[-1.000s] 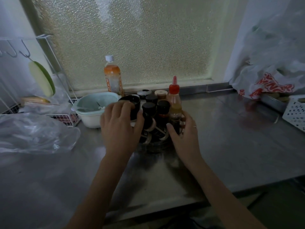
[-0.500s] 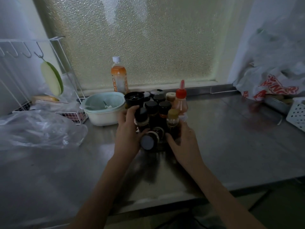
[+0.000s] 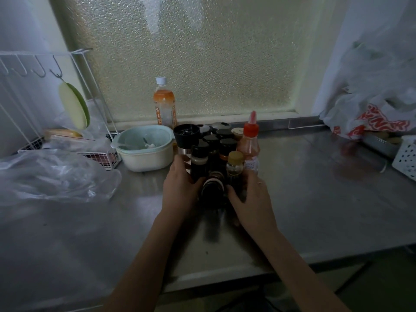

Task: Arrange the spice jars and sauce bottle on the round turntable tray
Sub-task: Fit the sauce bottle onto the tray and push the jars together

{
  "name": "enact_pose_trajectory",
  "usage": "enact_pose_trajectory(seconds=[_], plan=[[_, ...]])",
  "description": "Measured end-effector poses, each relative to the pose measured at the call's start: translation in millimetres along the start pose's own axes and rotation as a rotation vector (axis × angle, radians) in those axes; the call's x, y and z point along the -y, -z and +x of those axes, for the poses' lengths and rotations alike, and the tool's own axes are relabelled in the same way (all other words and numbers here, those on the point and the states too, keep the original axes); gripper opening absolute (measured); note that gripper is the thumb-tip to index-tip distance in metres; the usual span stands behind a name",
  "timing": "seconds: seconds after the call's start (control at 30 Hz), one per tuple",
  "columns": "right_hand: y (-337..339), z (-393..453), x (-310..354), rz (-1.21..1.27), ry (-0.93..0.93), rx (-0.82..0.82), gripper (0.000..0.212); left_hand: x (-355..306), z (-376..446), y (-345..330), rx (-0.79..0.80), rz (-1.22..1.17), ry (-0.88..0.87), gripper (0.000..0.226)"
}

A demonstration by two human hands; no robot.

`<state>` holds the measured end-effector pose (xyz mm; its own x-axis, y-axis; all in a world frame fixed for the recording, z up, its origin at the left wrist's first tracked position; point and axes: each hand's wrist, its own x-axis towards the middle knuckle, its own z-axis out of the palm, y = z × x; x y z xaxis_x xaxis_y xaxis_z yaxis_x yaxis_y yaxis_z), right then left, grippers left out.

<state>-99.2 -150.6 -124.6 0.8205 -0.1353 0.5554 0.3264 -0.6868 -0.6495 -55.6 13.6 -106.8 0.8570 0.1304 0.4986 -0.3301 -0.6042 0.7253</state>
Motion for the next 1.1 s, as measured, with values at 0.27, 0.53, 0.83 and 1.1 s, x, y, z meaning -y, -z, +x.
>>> enact_pose_trajectory(seconds=[0.27,0.53,0.83,1.1], plan=[[9.1,-4.9,15.6,-0.34,0.476,0.006,0.065,-5.3,-5.8,2.0,-0.008,0.169,-0.1,0.038],[-7.4,29.3,38.1,-0.441,0.347,-0.113,0.056,-0.6,-4.3,0.6,0.007,0.122,-0.092,0.034],[-11.9,22.1,30.8,-0.112,0.05,-0.178,0.102,-0.4,-7.6,12.6,-0.003,0.266,-0.113,0.032],[-6.5,8.8,21.0,-0.116,-0.119,-0.113,0.043,5.9,-7.8,10.7,0.057,0.232,-0.064,0.031]])
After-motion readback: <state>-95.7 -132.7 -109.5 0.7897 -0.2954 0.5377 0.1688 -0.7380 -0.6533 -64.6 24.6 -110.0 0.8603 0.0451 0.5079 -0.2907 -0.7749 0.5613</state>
